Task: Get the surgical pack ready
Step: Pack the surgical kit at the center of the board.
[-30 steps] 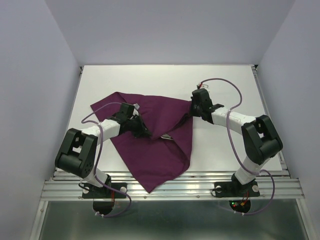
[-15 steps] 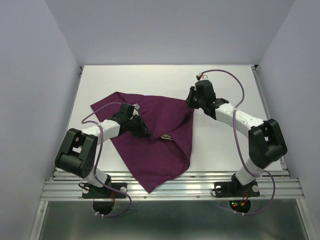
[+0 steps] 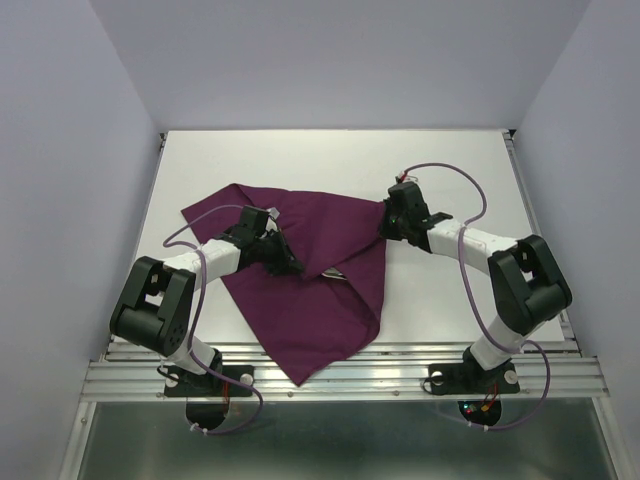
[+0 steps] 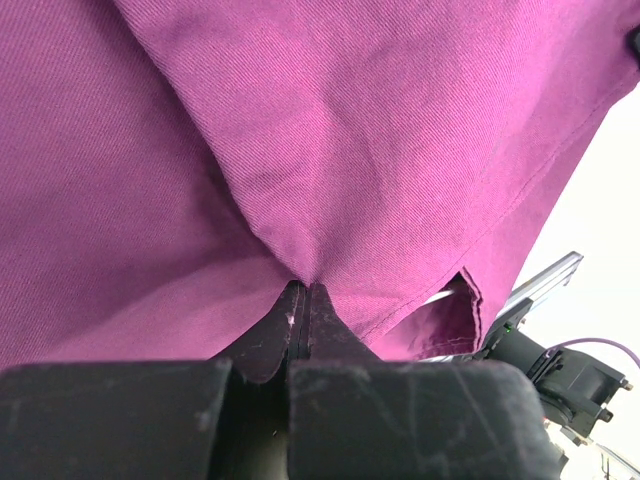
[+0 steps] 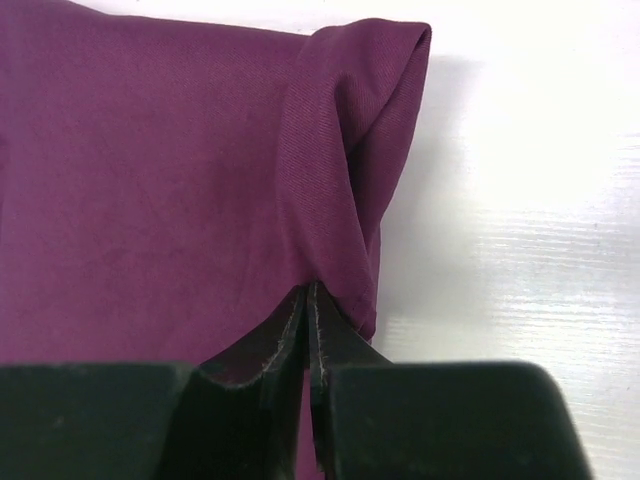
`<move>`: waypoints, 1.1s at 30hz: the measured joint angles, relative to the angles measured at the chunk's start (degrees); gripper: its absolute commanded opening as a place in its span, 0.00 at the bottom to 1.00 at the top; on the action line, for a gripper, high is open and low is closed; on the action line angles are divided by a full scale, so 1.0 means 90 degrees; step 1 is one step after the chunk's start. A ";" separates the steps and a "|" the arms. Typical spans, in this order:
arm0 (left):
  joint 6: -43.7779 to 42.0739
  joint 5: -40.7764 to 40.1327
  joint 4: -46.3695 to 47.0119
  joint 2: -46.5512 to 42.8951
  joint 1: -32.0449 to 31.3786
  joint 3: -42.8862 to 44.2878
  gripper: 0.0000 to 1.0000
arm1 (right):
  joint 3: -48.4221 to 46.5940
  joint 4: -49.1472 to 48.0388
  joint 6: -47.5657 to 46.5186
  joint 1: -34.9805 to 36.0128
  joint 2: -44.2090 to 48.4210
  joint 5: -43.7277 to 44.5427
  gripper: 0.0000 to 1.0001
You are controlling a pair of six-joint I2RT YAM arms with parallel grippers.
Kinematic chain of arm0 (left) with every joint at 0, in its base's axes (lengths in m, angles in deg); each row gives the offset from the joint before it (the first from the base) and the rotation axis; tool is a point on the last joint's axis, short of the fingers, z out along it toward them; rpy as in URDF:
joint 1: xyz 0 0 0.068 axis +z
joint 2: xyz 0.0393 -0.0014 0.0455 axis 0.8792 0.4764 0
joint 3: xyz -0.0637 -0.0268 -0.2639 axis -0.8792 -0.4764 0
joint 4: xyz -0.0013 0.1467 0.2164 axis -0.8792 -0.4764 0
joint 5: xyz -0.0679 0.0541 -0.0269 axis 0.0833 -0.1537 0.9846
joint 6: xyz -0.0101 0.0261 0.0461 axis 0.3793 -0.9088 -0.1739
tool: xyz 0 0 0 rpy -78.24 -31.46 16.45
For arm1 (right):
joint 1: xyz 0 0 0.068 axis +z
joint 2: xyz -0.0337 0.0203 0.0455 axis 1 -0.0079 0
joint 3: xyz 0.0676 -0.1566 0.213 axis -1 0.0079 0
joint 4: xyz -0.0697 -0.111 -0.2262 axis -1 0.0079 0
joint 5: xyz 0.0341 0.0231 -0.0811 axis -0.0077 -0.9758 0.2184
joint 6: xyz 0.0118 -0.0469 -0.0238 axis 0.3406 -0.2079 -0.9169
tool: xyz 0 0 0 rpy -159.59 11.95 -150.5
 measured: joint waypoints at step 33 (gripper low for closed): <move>-0.0007 -0.0002 0.0044 -0.0029 0.0000 -0.0024 0.00 | -0.1326 -0.0005 0.0158 -0.0585 -0.0804 0.0083 0.42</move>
